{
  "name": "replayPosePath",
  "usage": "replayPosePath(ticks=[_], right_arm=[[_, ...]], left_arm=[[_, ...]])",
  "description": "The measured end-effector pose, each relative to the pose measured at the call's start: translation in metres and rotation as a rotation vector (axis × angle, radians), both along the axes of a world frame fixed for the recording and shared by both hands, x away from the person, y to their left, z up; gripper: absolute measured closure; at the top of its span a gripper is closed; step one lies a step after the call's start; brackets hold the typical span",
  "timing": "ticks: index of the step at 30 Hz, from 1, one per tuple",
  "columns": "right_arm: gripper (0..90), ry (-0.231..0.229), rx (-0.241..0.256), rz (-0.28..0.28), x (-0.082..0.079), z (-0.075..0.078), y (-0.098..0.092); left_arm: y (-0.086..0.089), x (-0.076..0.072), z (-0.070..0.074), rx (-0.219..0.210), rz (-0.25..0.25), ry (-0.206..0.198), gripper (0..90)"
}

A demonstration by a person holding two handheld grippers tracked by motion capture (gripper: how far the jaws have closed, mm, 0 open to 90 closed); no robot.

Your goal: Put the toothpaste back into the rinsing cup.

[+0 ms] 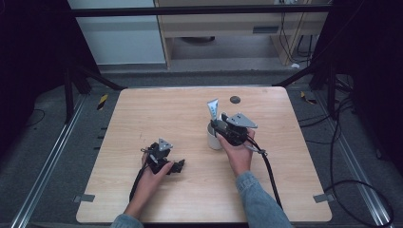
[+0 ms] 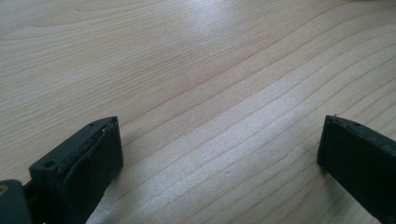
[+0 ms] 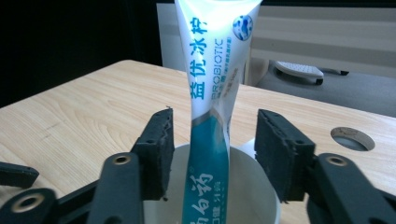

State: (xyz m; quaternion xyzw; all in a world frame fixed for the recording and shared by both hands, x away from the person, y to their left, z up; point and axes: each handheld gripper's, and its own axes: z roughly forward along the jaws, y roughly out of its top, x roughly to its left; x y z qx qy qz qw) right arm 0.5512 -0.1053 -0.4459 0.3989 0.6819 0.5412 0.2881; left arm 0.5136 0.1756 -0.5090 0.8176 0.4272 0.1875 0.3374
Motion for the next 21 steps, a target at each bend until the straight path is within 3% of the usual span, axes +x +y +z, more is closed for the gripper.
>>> replayPosePath(ticks=[5,11,21], right_arm=[[37.0,0.058,-0.028,0.025,0.001,0.001,0.0],[28.9,0.067,-0.094,0.031,-0.004,0.005,-0.002],[15.3,0.12,-0.15,0.041,-0.011,0.016,-0.014]], left_arm=[[0.0,0.0,0.0,-0.001,0.0,0.0,0.0],[0.0,0.0,0.0,0.0,-0.002,0.001,0.0],[0.0,0.001,0.0,0.0,-0.005,0.0,0.0]])
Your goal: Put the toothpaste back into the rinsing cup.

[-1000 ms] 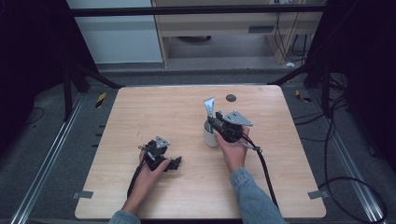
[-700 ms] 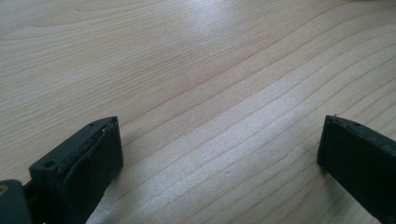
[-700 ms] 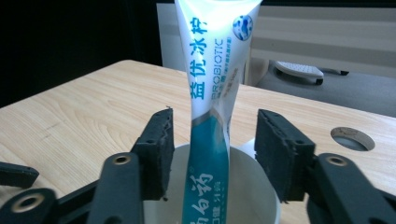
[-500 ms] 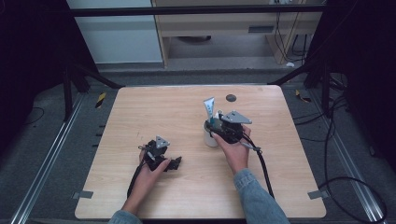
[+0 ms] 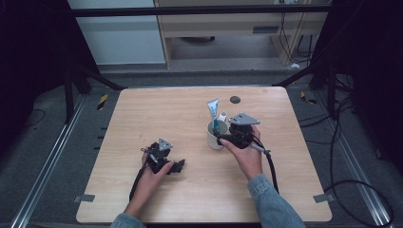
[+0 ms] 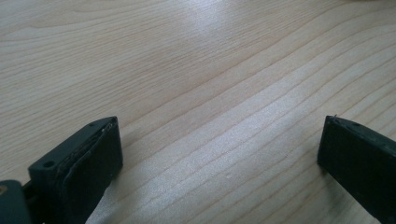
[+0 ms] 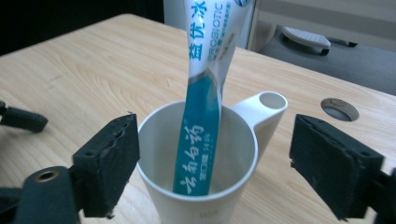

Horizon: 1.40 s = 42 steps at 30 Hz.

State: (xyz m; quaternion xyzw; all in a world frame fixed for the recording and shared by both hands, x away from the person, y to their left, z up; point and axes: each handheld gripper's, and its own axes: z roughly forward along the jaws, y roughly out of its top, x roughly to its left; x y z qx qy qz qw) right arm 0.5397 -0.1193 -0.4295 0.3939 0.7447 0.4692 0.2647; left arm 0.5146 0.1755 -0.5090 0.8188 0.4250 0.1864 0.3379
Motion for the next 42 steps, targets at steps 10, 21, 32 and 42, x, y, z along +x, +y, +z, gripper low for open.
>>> replayPosePath(ticks=[10,21,32,42], right_arm=[[8.4,0.039,-0.048,0.027,-0.008,0.015,-0.013],[8.8,0.062,-0.126,0.043,-0.017,0.022,-0.046],[9.6,0.076,-0.203,0.023,-0.028,0.018,-0.085],[9.2,0.13,-0.179,0.002,-0.025,0.003,-0.105]], left_arm=[[0.0,0.0,0.0,0.0,0.0,-0.001,0.0],[0.0,0.0,0.0,0.001,-0.001,0.0,0.0],[0.0,0.0,0.0,0.001,-0.001,0.0,0.0],[0.0,0.0,0.0,0.001,-0.001,0.0,0.0]])
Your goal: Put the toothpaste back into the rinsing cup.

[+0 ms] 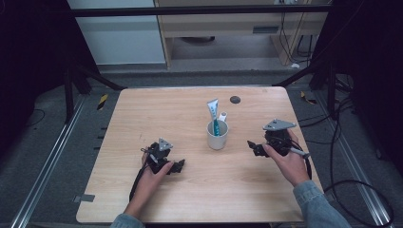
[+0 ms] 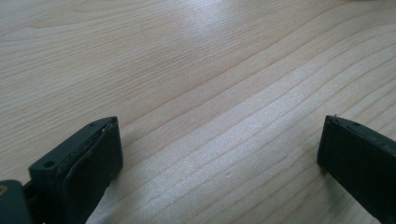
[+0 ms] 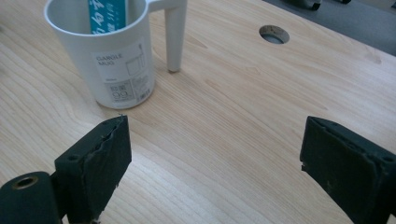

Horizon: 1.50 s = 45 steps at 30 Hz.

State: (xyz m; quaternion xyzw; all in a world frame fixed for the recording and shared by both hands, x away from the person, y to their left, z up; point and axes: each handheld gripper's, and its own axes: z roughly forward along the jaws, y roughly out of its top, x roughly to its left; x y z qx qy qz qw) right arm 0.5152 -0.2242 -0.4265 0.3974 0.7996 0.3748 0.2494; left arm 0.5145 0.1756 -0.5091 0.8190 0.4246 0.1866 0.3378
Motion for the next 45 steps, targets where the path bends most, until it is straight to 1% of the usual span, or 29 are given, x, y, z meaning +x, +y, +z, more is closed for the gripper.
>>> replayPosePath(ticks=[3,7,11,15,16,17,25,29,30,35,40,45], right_arm=[[9.0,0.019,0.011,-0.012,0.003,-0.005,-0.005],[8.5,0.045,-0.003,-0.03,0.007,-0.014,-0.012],[8.5,0.068,-0.005,-0.043,0.011,-0.025,-0.018],[8.5,0.105,-0.004,-0.047,0.015,-0.036,-0.024],[8.3,0.124,-0.01,-0.045,0.016,-0.039,-0.026],[8.2,0.133,-0.019,-0.047,0.017,-0.042,-0.026],[8.3,0.157,-0.022,-0.067,0.021,-0.06,-0.032],[8.3,0.161,-0.011,-0.082,0.024,-0.065,-0.034],[8.3,0.16,-0.016,-0.089,0.025,-0.066,-0.035],[8.4,0.162,0.009,-0.116,0.03,-0.071,-0.038],[8.4,0.161,0.025,-0.128,0.034,-0.075,-0.038],[8.6,0.162,0.053,-0.143,0.038,-0.08,-0.038]], left_arm=[[0.0,0.0,0.0,0.001,-0.001,-0.001,0.0],[0.0,0.0,0.0,0.002,-0.001,-0.001,0.0],[0.0,0.0,0.0,0.002,-0.002,-0.002,0.0],[0.0,0.0,0.0,0.0,0.0,0.0,0.0],[0.0,0.0,0.0,0.0,0.0,0.0,0.0],[0.0,0.0,0.0,-0.001,0.0,0.0,0.0],[0.0,0.0,0.0,0.0,0.0,0.0,0.0],[0.0,0.0,0.0,0.0,0.0,0.0,0.0],[0.0,0.0,0.0,0.0,0.0,0.0,0.0],[0.0,0.0,0.0,0.0,0.001,0.0,0.0],[0.0,0.0,0.0,0.0,0.0,0.0,0.0],[0.0,0.0,0.0,0.0,0.001,0.0,0.0]])
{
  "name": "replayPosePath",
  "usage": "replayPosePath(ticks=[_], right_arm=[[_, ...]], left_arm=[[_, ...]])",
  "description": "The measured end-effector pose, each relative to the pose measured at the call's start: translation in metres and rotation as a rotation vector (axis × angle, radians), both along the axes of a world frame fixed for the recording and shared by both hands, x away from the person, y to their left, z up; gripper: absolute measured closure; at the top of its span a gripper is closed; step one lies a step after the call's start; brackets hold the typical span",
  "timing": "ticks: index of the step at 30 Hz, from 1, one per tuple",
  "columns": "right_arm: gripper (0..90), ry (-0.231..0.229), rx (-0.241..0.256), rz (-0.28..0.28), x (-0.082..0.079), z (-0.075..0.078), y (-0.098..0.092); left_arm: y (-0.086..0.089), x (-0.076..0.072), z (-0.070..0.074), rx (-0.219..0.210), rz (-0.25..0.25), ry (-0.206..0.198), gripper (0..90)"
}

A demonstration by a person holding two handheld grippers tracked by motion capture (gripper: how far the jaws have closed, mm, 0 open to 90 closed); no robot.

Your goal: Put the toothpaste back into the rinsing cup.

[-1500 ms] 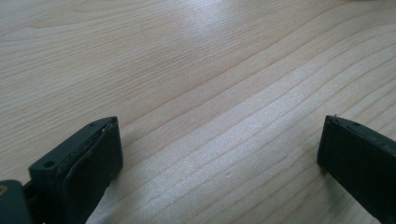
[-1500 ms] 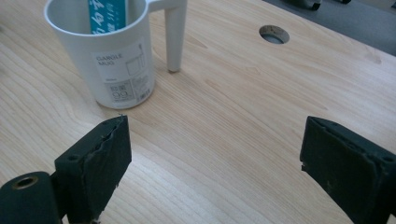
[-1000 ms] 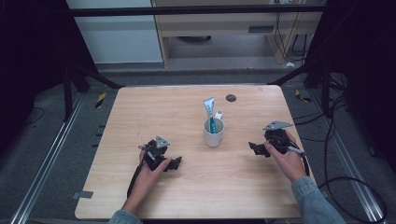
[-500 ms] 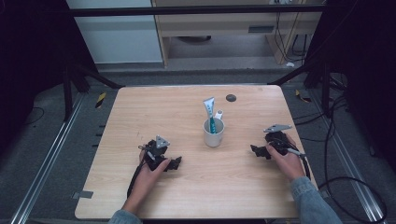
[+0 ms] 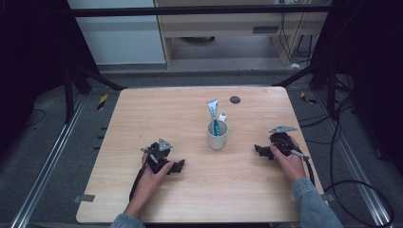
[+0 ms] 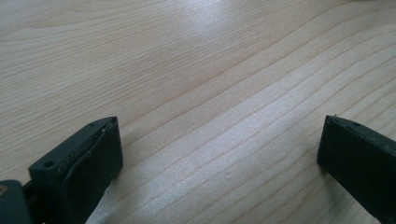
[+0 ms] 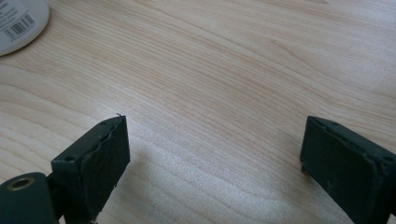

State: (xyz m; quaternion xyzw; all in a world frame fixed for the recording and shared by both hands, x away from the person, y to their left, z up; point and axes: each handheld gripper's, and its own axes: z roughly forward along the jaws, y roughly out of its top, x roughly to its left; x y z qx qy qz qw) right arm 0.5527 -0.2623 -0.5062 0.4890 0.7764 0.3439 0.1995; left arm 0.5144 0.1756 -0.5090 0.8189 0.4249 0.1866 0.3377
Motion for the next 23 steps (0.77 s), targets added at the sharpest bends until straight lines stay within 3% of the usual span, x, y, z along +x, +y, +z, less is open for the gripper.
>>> replayPosePath(ticks=[10,15,23], right_arm=[[8.3,-0.025,-0.003,-0.032,0.0034,-0.0044,0.0016],[5.8,-0.021,-0.029,-0.041,0.0049,-0.0048,0.0046],[0.3,-0.002,-0.027,-0.118,0.0039,-0.0053,0.0086]], left_arm=[[0.0,0.0,0.0,0.0,0.0,0.0,0.0],[0.0,0.0,0.0,0.001,0.0,0.0,0.0],[0.0,-0.0001,0.0,0.001,-0.001,0.0,0.0]])
